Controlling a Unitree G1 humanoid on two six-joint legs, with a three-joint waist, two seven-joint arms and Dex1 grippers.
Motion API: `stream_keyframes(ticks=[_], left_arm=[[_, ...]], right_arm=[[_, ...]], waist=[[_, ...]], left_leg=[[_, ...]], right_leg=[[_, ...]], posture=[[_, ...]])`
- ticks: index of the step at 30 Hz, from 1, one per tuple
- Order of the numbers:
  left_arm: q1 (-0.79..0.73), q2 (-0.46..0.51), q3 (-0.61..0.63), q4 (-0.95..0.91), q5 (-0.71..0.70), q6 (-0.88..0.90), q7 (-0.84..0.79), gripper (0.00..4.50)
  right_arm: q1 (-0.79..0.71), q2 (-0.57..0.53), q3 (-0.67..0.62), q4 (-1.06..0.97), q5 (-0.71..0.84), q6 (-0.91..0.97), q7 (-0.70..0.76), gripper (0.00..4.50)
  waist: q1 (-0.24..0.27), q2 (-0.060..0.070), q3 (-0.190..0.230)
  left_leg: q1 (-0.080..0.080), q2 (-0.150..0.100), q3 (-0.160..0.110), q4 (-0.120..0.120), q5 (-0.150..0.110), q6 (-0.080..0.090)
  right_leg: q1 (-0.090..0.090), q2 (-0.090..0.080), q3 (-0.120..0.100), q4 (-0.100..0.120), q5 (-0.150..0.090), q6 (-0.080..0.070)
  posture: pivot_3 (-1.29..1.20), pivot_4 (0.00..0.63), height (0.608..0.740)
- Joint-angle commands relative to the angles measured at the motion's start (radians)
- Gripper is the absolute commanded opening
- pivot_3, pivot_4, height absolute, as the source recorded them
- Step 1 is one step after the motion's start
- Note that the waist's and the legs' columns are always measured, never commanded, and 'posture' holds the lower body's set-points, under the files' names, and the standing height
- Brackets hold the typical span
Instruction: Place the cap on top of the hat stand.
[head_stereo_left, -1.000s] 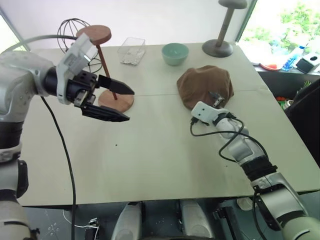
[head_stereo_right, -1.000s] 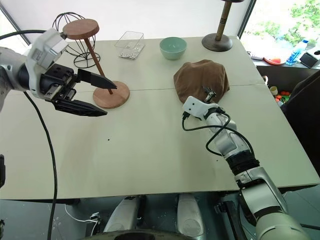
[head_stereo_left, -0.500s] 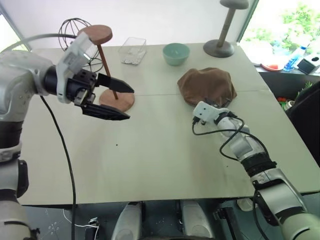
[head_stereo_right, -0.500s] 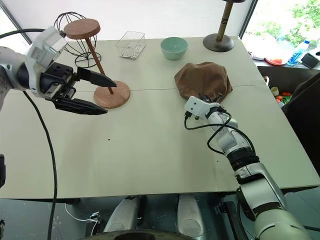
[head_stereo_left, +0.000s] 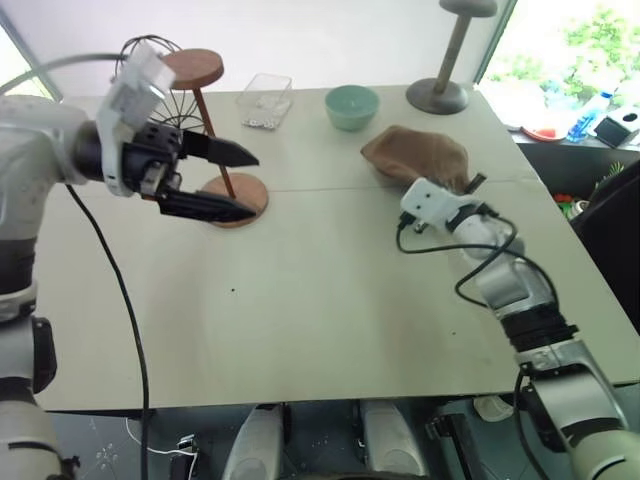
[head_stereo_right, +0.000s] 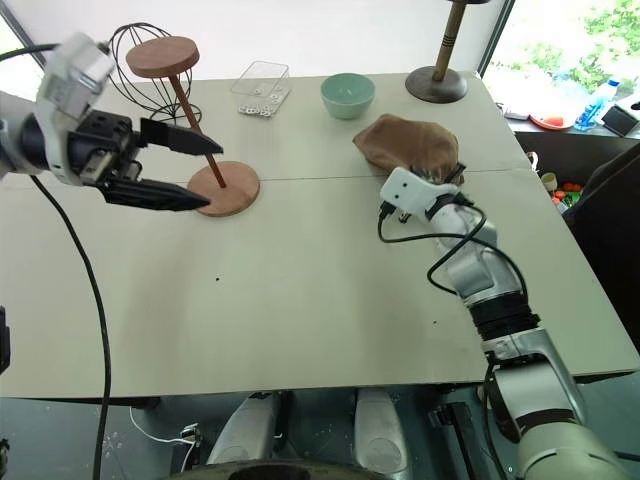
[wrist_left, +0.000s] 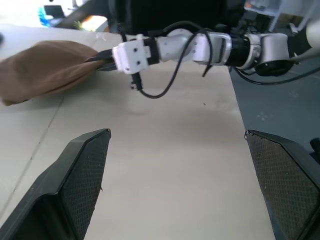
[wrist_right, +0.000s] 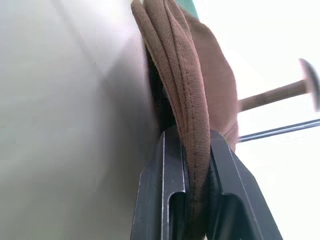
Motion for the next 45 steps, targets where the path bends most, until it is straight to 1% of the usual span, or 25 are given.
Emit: stream_keyframes(ticks=[1,3,5,9,11,13,18,21,23,26,31,34,37,42,45], left_arm=[[0.02,0.047,0.164,-0.036,-0.056,0.054,0.094,4.5],[0.064,0.079,0.246,-0.06,-0.075,0.077,0.137,4.5],[0.127,0.125,0.347,-0.068,-0.077,0.095,0.182,4.5],[0.281,0.213,0.531,-0.049,-0.045,0.102,0.223,4.5],[0.341,0.242,0.598,-0.037,-0.039,0.104,0.231,4.5],[0.401,0.266,0.667,-0.022,-0.032,0.107,0.235,4.5],[0.515,0.292,0.833,-0.021,-0.033,0.154,0.251,4.5],[0.548,0.293,0.879,-0.041,-0.05,0.178,0.261,4.5],[0.589,0.281,0.928,-0.079,-0.053,0.205,0.273,4.5],[0.618,0.273,0.964,-0.102,-0.058,0.218,0.294,4.5],[0.628,0.266,0.995,-0.098,-0.076,0.221,0.332,4.5],[0.634,0.266,0.996,-0.101,-0.086,0.214,0.342,4.5],[0.629,0.264,0.991,-0.104,-0.105,0.21,0.357,4.5],[0.617,0.264,0.946,-0.087,-0.123,0.185,0.373,4.5],[0.574,0.263,0.879,-0.079,-0.149,0.173,0.398,4.5]], right_arm=[[-0.172,-0.028,-0.043,-0.114,0.027,-0.046,0.051,0.03],[-0.266,-0.017,-0.025,-0.103,0.036,-0.066,0.08,0.03],[-0.38,0.025,0.003,-0.061,0.051,-0.105,0.1,0.03],[-0.565,0.14,0.054,0.072,0.069,-0.217,0.097,0.03],[-0.625,0.192,0.067,0.148,0.078,-0.276,0.086,0.03],[-0.688,0.25,0.083,0.246,0.082,-0.34,0.074,0.03],[-0.863,0.408,0.112,0.53,0.076,-0.458,-0.004,0.03],[-0.922,0.446,0.114,0.643,0.069,-0.509,-0.043,0.03],[-0.951,0.502,0.134,0.711,0.057,-0.548,-0.072,0.03],[-0.946,0.551,0.156,0.75,0.046,-0.594,-0.076,0.03],[-0.911,0.595,0.19,0.794,0.032,-0.622,-0.065,0.03],[-0.895,0.606,0.205,0.809,0.021,-0.622,-0.075,0.03],[-0.856,0.597,0.203,0.781,0.023,-0.612,-0.068,0.03],[-0.713,0.551,0.221,0.618,0.009,-0.584,-0.011,0.03],[-0.634,0.521,0.23,0.48,-0.018,-0.548,0.001,0.03]], waist=[[-0.012,0.001,0.0],[-0.026,0.001,0.001],[-0.033,0.001,0.001],[-0.037,0.0,0.0],[-0.042,0.0,0.0],[-0.035,-0.001,0.0],[-0.033,-0.001,0.0],[-0.027,-0.002,0.0],[-0.024,-0.002,0.0],[-0.025,-0.003,-0.001],[-0.023,-0.003,-0.001],[-0.021,-0.004,-0.001],[-0.022,-0.004,-0.001],[-0.02,-0.004,-0.001],[-0.019,-0.004,-0.001]], left_leg=[[0.0,0.0,0.0,0.0,0.0,0.0],[0.0,0.0,0.001,-0.003,0.0,0.0],[0.0,0.001,0.001,-0.004,0.0,0.0],[0.0,0.006,0.003,-0.005,0.0,0.0],[0.0,0.008,0.003,-0.005,0.0,0.0],[0.0,0.008,0.003,-0.005,0.0,0.0],[-0.001,0.01,0.004,-0.006,0.001,-0.002],[-0.001,0.011,0.003,-0.008,0.001,-0.003],[-0.001,0.011,0.003,-0.008,0.001,-0.003],[0.0,0.011,0.004,-0.008,0.001,-0.004],[0.0,0.012,0.003,-0.008,0.001,-0.004],[0.0,0.012,0.003,-0.008,0.002,-0.004],[0.0,0.012,0.003,-0.008,0.002,-0.005],[0.0,0.014,0.003,-0.008,0.002,-0.005],[0.0,0.014,0.003,-0.008,0.002,-0.005]], right_leg=[[-0.001,0.0,0.0,0.0,0.0,0.0],[-0.003,0.0,0.001,0.001,0.0,0.0],[-0.005,0.001,0.002,0.003,0.0,-0.001],[-0.007,0.005,0.002,0.003,0.0,-0.002],[-0.007,0.007,0.002,0.003,0.001,-0.004],[-0.007,0.007,0.002,0.003,0.001,-0.006],[-0.009,0.009,0.003,0.002,0.002,-0.007],[-0.01,0.01,0.003,0.003,0.002,-0.008],[-0.01,0.01,0.003,0.002,0.002,-0.008],[-0.01,0.01,0.003,0.003,0.002,-0.009],[-0.011,0.012,0.003,0.003,0.003,-0.01],[-0.011,0.012,0.003,0.003,0.003,-0.01],[-0.011,0.012,0.003,0.003,0.003,-0.011],[-0.011,0.014,0.003,0.003,0.003,-0.011],[-0.011,0.014,0.003,0.003,0.004,-0.011]], posture=[[0.0,0.15,0.74],[0.0,0.15,0.74],[0.0,0.15,0.74],[0.0,0.15,0.74],[0.0,0.15,0.74],[0.0,0.15,0.74],[0.0,0.15,0.74],[0.0,0.15,0.74],[0.0,0.15,0.74],[0.0,0.15,0.74],[0.0,0.15,0.74],[0.0,0.15,0.74],[0.0,0.15,0.74],[0.0,0.15,0.74],[0.0,0.15,0.74]])
